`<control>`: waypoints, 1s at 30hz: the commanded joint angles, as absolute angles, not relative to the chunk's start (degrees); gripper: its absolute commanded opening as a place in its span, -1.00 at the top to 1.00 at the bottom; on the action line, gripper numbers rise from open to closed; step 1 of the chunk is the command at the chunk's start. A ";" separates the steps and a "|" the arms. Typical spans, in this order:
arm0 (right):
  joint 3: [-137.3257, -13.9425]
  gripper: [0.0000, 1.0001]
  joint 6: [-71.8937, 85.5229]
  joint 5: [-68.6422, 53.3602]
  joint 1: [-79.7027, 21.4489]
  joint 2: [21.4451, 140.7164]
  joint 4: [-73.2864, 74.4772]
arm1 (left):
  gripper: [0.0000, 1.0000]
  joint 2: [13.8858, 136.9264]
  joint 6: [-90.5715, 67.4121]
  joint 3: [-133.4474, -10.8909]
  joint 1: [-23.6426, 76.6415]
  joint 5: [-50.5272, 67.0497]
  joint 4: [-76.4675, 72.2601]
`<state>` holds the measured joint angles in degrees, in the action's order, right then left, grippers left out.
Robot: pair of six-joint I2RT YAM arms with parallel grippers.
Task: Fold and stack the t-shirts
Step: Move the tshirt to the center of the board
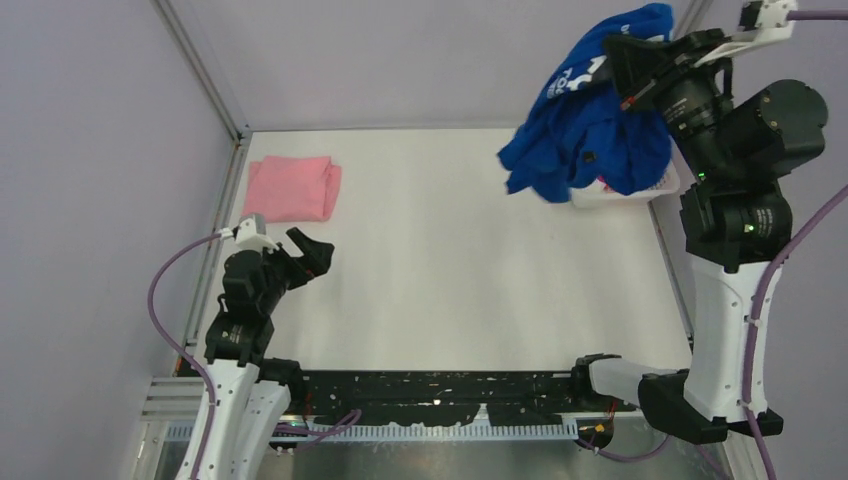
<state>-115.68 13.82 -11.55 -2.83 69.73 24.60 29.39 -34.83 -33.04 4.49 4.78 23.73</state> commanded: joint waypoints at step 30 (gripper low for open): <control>-38.49 -0.91 23.84 20.07 -12.80 49.60 16.16 | -0.98 50.28 -35.73 -35.58 18.65 9.67 11.54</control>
<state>-38.96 28.32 12.99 -12.67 53.69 18.04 43.86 -36.60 -32.14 14.55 10.09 17.76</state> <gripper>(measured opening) 0.955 0.992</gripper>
